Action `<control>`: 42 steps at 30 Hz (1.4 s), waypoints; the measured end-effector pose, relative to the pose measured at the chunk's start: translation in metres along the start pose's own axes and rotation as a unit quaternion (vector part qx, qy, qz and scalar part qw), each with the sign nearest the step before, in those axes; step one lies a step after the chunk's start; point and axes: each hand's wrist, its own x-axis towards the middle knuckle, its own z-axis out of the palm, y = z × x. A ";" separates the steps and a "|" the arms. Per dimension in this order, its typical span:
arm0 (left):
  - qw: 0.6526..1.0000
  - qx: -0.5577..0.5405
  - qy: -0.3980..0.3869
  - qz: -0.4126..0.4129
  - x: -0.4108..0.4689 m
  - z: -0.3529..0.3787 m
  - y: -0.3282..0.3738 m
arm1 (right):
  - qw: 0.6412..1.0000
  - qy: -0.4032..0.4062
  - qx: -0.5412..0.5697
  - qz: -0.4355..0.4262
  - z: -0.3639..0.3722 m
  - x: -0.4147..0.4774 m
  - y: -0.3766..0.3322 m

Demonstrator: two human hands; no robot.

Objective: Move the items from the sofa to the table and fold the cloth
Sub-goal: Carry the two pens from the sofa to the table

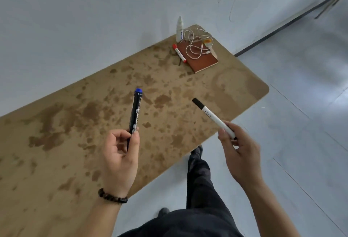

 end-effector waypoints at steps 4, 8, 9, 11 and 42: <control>0.997 0.043 -0.004 -0.066 0.066 0.070 -0.012 | 0.999 -0.033 -0.001 0.023 0.023 0.117 0.018; 0.989 0.044 -0.007 -0.145 0.141 0.141 -0.013 | 0.996 -0.082 -0.027 0.015 0.046 0.237 0.026; 0.986 0.042 -0.005 -0.163 0.162 0.161 -0.016 | 0.995 -0.098 -0.021 0.023 0.054 0.266 0.029; 0.979 0.048 -0.006 -0.199 0.202 0.199 -0.029 | 0.991 -0.124 -0.031 0.036 0.074 0.321 0.037; 0.937 0.223 -0.222 -0.154 0.368 0.352 -0.147 | 0.925 -0.312 -0.218 0.012 0.230 0.472 0.116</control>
